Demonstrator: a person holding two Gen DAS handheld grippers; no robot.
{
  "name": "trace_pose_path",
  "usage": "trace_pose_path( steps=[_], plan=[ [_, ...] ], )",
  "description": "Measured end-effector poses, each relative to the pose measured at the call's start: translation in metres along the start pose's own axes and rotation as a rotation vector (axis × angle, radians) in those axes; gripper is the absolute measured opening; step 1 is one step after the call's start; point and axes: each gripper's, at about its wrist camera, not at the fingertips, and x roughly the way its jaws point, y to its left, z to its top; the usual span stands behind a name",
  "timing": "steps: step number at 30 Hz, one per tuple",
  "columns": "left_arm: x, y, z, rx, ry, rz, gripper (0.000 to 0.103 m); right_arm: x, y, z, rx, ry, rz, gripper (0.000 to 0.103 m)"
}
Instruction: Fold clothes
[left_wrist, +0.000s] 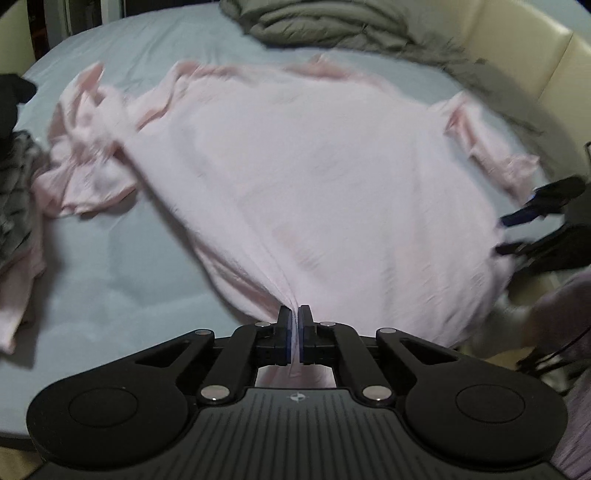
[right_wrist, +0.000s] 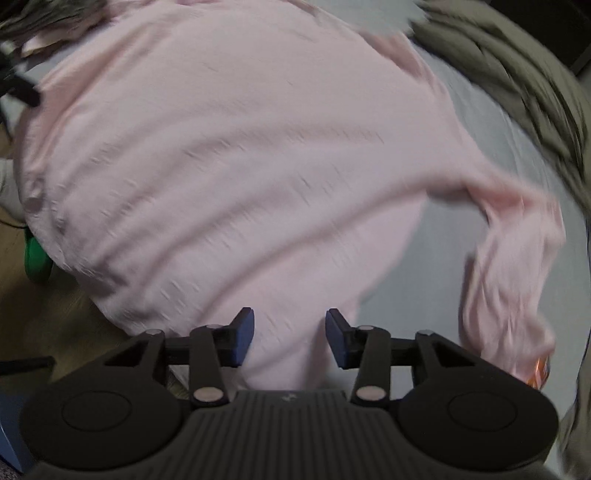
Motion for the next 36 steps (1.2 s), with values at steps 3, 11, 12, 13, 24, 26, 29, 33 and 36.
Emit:
trace_pose_path(
  steps=[3,11,12,13,24,26,29,33,36],
  plan=[
    [0.004,-0.005,0.011,-0.031,-0.013,-0.057,0.001,-0.004,0.017,0.014,-0.058,-0.018,0.011,0.050],
    [0.015,-0.017,0.042,-0.115,-0.049,-0.209,0.002,-0.014,0.060,0.050,-0.184,-0.064,0.047,0.054],
    [0.018,-0.022,0.045,-0.099,-0.030,-0.204,0.002,-0.013,0.063,0.053,-0.194,-0.064,0.048,0.054],
    [0.020,-0.027,0.046,-0.081,-0.014,-0.193,0.002,-0.013,0.067,0.055,-0.205,-0.065,0.049,0.055],
    [0.006,-0.022,0.023,-0.022,-0.039,0.102,0.049,-0.002,0.082,0.068,-0.262,-0.058,0.071,0.058],
    [0.002,-0.008,0.013,-0.070,-0.031,0.151,0.049,-0.001,0.081,0.066,-0.267,-0.051,0.075,0.059],
    [-0.003,0.011,-0.004,-0.146,-0.013,0.220,0.050,0.004,0.080,0.065,-0.262,-0.037,0.072,0.059],
    [-0.004,0.023,-0.024,-0.208,0.037,0.228,0.050,0.006,0.084,0.070,-0.265,-0.036,0.082,0.060],
    [0.001,0.027,-0.037,-0.232,0.083,0.208,0.050,0.007,0.087,0.074,-0.268,-0.035,0.090,0.061]
  ],
)
